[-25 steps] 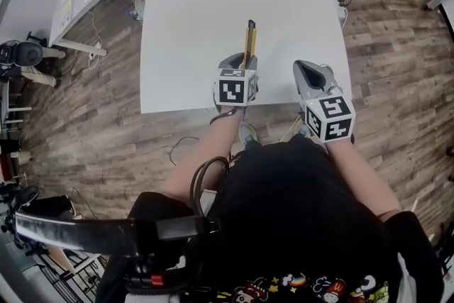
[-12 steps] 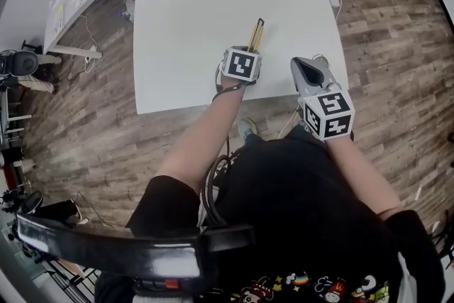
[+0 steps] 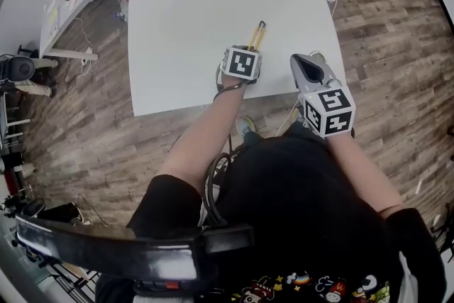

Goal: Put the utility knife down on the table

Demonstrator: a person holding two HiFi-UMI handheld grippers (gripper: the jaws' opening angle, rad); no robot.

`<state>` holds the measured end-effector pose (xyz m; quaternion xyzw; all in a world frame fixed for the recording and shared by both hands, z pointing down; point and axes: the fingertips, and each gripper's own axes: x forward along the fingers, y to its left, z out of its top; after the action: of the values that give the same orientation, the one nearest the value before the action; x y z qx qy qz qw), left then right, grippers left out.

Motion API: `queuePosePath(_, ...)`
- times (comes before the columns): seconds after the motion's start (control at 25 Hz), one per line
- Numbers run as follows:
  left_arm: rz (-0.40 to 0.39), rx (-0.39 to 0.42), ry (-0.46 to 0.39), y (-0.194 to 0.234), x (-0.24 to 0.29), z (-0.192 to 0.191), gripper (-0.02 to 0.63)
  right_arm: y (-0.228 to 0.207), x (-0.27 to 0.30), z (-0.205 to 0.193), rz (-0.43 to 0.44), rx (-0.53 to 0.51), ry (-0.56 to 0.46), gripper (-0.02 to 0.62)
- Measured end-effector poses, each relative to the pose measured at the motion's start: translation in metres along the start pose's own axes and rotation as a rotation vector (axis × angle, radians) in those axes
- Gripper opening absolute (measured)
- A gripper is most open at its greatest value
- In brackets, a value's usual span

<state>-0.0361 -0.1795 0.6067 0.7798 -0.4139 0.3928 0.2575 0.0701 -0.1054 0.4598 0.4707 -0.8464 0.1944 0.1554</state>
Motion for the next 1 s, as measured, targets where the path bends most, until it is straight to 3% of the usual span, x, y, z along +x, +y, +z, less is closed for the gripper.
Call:
queuePosePath(0.24,-0.044,-0.036,-0.01,-0.005,0.005,0.0,0.126,-0.009,0.002,0.001,-0.006,0.011,0.0,0.021)
queuePosePath(0.32,-0.054,-0.039,-0.024,-0.004,0.002,0.003,0.167,-0.011,0.004,0.003,-0.008,0.015,-0.003,0.021)
queuePosePath(0.44,-0.046,-0.059,-0.096,0.001,-0.018,0.016,0.172,-0.011,0.01,0.009,-0.009,0.017,-0.008,0.021)
queuePosePath(0.48,-0.035,-0.056,-0.14,0.003,-0.03,0.024,0.149,-0.011,0.012,0.011,-0.009,0.016,-0.01,0.021)
queuePosePath(0.6,-0.005,-0.019,-0.292,-0.001,-0.076,0.051,0.0,-0.011,0.015,0.019,-0.004,0.003,-0.022,0.021)
queuePosePath(0.88,0.136,0.054,-0.802,0.004,-0.243,0.126,0.0,0.01,0.017,0.07,0.043,-0.061,-0.106,0.021)
queuePosePath(1.0,0.199,0.035,-0.94,0.007,-0.288,0.126,0.0,0.014,0.009,0.088,0.037,-0.119,-0.153,0.02)
